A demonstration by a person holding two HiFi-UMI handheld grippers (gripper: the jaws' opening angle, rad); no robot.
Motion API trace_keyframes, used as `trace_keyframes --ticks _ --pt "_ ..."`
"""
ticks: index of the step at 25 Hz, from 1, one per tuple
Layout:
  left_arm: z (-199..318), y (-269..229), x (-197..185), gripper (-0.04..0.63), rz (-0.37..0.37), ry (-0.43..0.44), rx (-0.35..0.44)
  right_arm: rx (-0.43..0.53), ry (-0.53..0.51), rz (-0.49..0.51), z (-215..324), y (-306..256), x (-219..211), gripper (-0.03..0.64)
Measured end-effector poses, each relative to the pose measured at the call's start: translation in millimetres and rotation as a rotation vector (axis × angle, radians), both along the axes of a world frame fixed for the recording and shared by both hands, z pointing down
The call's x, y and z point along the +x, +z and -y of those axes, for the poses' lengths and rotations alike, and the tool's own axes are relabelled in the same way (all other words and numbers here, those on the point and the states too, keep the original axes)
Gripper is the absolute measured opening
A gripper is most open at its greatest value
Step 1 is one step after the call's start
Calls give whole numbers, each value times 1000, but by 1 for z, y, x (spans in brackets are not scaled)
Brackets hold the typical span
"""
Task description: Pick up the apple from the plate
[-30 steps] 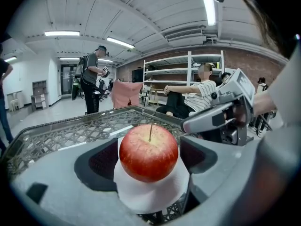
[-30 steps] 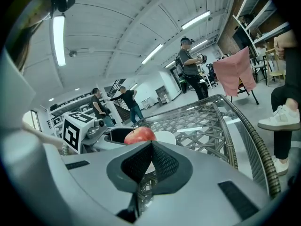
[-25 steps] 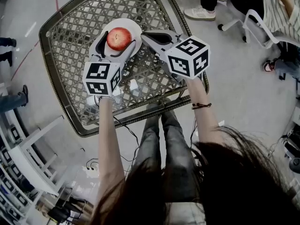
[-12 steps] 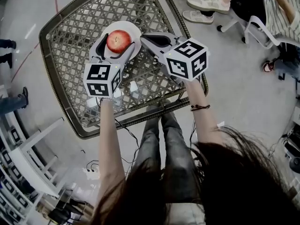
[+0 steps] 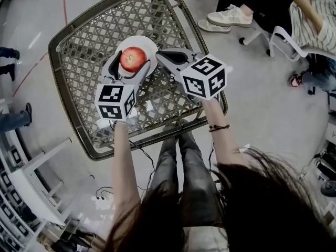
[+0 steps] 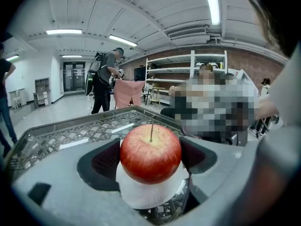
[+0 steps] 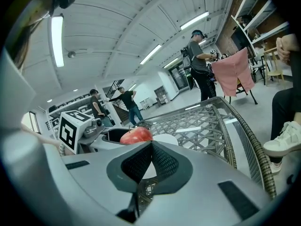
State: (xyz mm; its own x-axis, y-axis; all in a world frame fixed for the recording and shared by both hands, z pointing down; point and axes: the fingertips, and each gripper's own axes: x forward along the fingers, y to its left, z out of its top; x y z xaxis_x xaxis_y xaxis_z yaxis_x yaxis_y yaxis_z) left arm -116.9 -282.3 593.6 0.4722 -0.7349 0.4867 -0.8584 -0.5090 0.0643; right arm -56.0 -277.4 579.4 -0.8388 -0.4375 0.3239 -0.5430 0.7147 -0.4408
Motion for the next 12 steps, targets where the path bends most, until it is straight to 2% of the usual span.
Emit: trace_keyframes --ticks 12 --pt "-26 -43 2 400 -63 -35 -30 1 5 9 -14 -42 -1 9"
